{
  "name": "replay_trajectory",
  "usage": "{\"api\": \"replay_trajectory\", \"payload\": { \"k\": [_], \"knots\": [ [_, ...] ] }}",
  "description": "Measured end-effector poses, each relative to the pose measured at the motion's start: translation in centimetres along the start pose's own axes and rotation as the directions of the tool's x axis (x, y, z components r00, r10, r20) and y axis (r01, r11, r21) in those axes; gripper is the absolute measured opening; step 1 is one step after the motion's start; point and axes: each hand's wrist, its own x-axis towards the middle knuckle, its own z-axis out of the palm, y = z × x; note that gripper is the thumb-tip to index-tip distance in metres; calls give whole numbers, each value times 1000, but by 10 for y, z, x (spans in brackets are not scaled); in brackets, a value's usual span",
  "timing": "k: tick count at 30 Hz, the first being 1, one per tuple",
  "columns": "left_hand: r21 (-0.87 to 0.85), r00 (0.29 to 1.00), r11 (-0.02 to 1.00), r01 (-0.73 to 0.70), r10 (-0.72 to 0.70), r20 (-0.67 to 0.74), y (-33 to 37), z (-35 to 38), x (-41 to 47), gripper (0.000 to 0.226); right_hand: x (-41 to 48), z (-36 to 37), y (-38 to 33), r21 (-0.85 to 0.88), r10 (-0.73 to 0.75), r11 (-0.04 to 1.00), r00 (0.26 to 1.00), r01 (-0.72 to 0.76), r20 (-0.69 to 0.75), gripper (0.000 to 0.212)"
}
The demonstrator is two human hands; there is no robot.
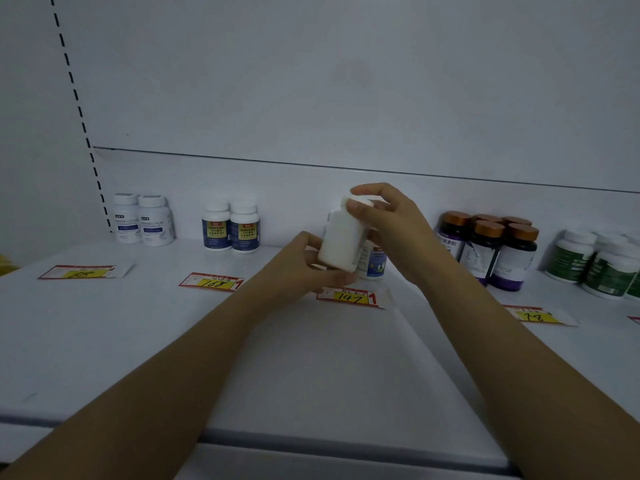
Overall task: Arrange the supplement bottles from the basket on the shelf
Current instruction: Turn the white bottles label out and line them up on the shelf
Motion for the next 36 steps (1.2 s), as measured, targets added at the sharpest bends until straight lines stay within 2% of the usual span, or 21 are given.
{"api": "replay_trajectory", "payload": {
  "k": [2,4,6,8,10,12,14,16,17,19,21,22,25,28,31,36],
  "knots": [
    [-95,999,995,26,-21,48,3,0,-1,50,0,-2,-1,113,24,993,999,-28,39,19],
    [-57,1000,998,-16,18,26,2,1,-1,49,1,1,0,163,43,985,995,-57,88,17],
    [48,997,996,-69,71,-43,0,2,0,48,0,7,3,78,56,995,996,-61,65,16],
    [162,984,981,-110,131,-124,-2,1,-1,50,-2,12,5,-52,53,997,999,-52,3,26],
    [191,976,974,-120,152,-158,-2,1,0,53,-2,13,6,-69,44,997,999,-45,-11,32],
    [86,988,992,-89,98,-118,-1,1,1,53,-1,9,5,9,67,998,997,-67,27,36],
    [-48,999,998,-46,45,-20,2,2,1,47,-1,6,2,148,89,984,994,-97,61,40],
    [-80,998,995,-60,62,19,3,2,1,39,1,4,-1,245,78,964,991,-102,105,43],
    [-67,997,995,-78,78,-5,2,1,1,38,0,5,-1,241,78,965,989,-106,122,43],
    [-1,990,995,-104,104,-99,1,1,2,40,-2,9,-1,110,100,987,988,-113,115,46],
    [67,979,992,-110,120,-163,0,0,2,47,-3,11,1,-7,108,994,992,-108,70,52],
    [67,979,992,-104,114,-168,0,0,3,50,-2,11,3,-10,106,994,993,-105,42,52],
    [-76,994,994,-76,69,-83,2,-2,2,51,1,3,3,117,115,987,993,-113,-13,51],
    [-126,996,988,-86,85,-14,5,-2,0,36,2,-2,2,209,127,970,992,-125,3,46],
    [-113,994,988,-106,105,-17,4,-2,0,27,2,-2,3,147,134,979,988,-144,74,33],
    [-69,998,996,-57,56,-10,1,-3,2,32,3,-7,6,74,216,971,966,-228,139,30]
  ]
}}
